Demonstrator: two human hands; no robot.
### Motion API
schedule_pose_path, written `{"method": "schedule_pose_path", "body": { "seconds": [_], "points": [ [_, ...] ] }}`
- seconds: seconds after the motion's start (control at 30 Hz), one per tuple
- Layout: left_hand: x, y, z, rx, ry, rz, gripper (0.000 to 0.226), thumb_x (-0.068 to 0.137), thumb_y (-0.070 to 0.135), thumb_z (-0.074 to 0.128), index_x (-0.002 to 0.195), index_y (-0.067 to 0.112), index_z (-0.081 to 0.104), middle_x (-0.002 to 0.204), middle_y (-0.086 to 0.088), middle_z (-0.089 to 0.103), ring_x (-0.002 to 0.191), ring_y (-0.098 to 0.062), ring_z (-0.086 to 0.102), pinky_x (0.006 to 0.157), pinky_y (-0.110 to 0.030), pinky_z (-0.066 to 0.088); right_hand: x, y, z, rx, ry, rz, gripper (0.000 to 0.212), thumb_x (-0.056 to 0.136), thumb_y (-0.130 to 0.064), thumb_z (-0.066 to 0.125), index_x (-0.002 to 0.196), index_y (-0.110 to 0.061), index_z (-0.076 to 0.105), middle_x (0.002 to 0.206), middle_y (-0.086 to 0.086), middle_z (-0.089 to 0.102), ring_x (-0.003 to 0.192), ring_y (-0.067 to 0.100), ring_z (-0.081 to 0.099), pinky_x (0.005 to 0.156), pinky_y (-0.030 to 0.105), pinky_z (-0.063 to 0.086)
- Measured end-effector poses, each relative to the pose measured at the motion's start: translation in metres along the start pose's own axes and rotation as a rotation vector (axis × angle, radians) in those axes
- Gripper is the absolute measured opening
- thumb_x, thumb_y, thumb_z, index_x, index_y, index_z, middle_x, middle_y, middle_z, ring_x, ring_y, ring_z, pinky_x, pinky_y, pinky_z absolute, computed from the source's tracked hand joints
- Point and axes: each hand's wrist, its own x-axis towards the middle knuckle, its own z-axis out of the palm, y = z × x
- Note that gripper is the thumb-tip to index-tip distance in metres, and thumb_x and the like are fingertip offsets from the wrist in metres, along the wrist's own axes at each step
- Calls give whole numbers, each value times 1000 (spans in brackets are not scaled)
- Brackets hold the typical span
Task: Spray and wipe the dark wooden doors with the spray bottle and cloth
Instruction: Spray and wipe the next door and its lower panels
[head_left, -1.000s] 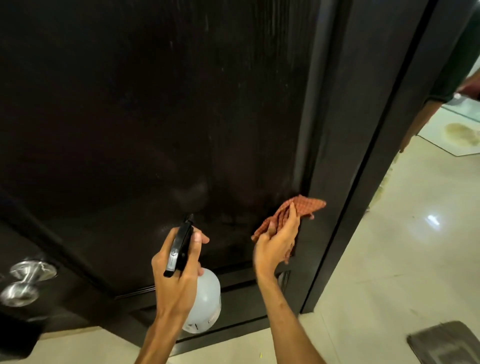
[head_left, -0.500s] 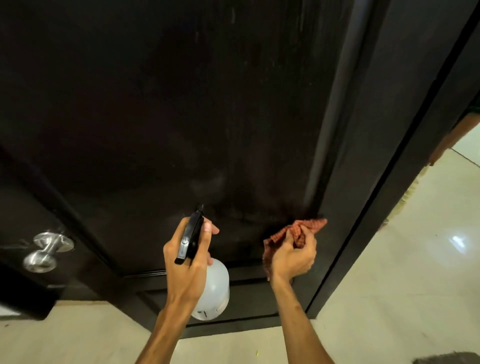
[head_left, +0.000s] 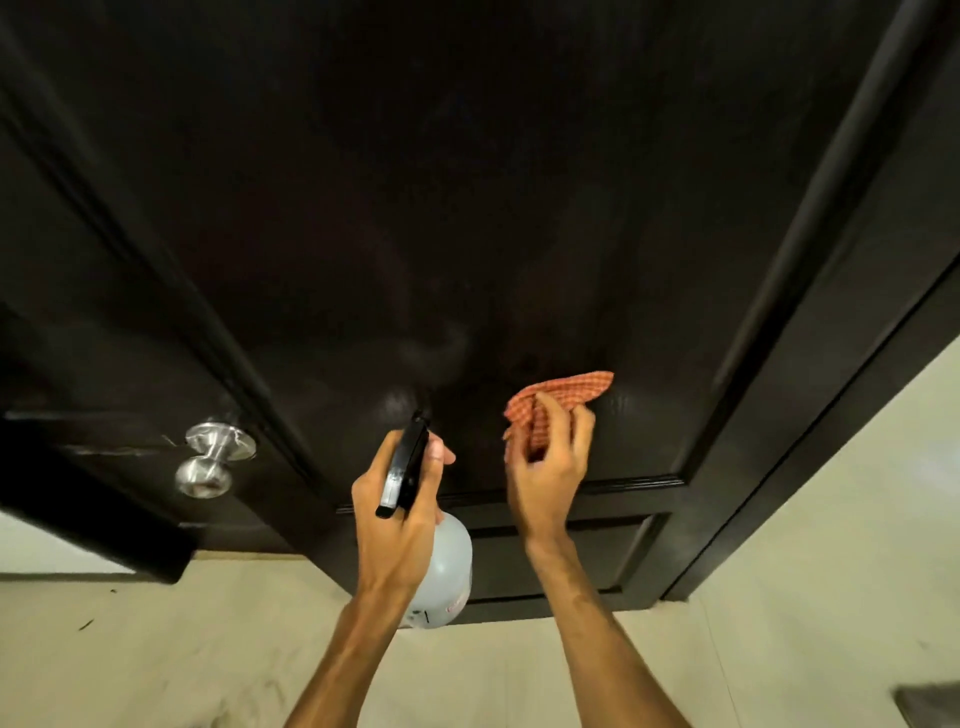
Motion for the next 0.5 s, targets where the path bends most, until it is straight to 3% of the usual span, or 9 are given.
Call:
{"method": "schedule_pose_path", "body": {
  "seconds": [0.13, 0.2, 0.3, 0.37, 0.43, 0.5],
  "points": [
    [10, -22, -27, -22, -45, -10, 15, 102, 27, 57, 95, 16, 65, 87, -2, 70, 54, -16, 55, 51, -24, 49, 16, -12, 7, 11, 302, 185, 47, 90, 2, 70, 136, -3, 58, 138, 15, 47, 127, 29, 53, 103, 43, 49],
    [15, -28, -38, -26, -56, -11, 16, 102, 28, 57, 95, 16, 65, 86, -1, 70, 54, -16, 56, 51, -24, 49, -5, -26, 30, -36, 181, 75, 46, 93, -1, 70, 138, -5, 57, 139, 13, 46, 130, 27, 50, 106, 44, 47],
    [22, -40, -51, -52, -67, -30, 18, 101, 31, 58, 96, 14, 65, 85, 0, 71, 52, -15, 56, 52, -24, 49, -53, -31, 67, -117, -190, -153, 51, 92, -1, 70, 140, -8, 55, 140, 9, 43, 128, 27, 47, 106, 47, 48],
    [25, -45, -56, -64, -67, -32, 19, 100, 31, 58, 97, 14, 65, 85, 1, 71, 51, -17, 56, 51, -24, 50, -57, -23, 66, -170, -275, -191, 55, 89, 0, 70, 141, -11, 54, 143, 8, 41, 130, 29, 46, 108, 46, 48],
    [28, -50, -60, -73, -63, -32, 19, 101, 32, 58, 97, 15, 65, 86, -1, 71, 51, -23, 54, 49, -28, 49, -41, -12, 52, -167, -114, -119, 52, 88, 6, 69, 137, -9, 59, 138, 9, 45, 128, 27, 50, 109, 41, 46],
    [29, -53, -62, -84, -55, -32, 17, 101, 32, 58, 97, 17, 66, 87, -2, 71, 51, -24, 55, 48, -28, 50, -19, -2, 30, -101, 175, 83, 48, 86, 13, 66, 129, -6, 61, 130, 10, 49, 122, 26, 55, 107, 43, 46]
  ]
}}
